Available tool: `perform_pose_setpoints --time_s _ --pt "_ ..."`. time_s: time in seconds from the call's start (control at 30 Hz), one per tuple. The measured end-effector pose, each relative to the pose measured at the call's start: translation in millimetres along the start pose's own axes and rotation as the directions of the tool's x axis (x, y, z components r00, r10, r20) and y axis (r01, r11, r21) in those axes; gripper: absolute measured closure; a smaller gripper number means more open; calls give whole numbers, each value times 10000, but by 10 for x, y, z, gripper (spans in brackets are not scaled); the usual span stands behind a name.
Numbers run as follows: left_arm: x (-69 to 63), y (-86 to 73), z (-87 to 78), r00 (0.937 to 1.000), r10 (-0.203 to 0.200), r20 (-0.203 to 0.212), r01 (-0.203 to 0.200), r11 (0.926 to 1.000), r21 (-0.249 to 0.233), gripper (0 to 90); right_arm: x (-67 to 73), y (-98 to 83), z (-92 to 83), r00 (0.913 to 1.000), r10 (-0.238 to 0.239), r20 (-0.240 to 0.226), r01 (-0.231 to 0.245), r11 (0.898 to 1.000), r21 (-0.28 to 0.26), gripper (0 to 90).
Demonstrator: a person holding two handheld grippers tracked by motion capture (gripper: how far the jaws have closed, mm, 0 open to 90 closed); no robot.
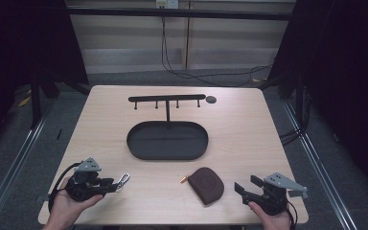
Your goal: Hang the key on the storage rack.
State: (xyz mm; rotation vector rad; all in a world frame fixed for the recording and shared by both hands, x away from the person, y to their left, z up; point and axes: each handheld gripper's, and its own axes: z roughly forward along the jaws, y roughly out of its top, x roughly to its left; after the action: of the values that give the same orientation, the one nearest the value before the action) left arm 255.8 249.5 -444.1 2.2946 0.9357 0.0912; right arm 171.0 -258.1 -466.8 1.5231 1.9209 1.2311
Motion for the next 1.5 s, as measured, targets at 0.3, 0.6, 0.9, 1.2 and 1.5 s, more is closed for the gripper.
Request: perform_pose_setpoints --time_s 0.3,0.6,0.9,1.2,1.5 --pt "39 117 121 9996 292 -33 -287 9942 1039 718 3 -5 24 10000 -27 -73 29 9998 210 278" --pt "55 174 224 9992 369 -140 -338 9831 1798 725 8 -5 33 9999 -72 -132 75 9996 281 277" --pt "72 160 313 9985 450 -298 -377 9766 2116 693 10 -4 39 9998 -62 -166 67 9996 283 277" --pt "78 174 381 9983 419 -409 -304 9680 2492 687 9 -3 41 9998 -54 -193 59 9996 287 276" --pt "79 236 408 9977 484 -484 -313 9518 3053 695 9 -2 42 9998 -47 -206 53 9996 282 275"
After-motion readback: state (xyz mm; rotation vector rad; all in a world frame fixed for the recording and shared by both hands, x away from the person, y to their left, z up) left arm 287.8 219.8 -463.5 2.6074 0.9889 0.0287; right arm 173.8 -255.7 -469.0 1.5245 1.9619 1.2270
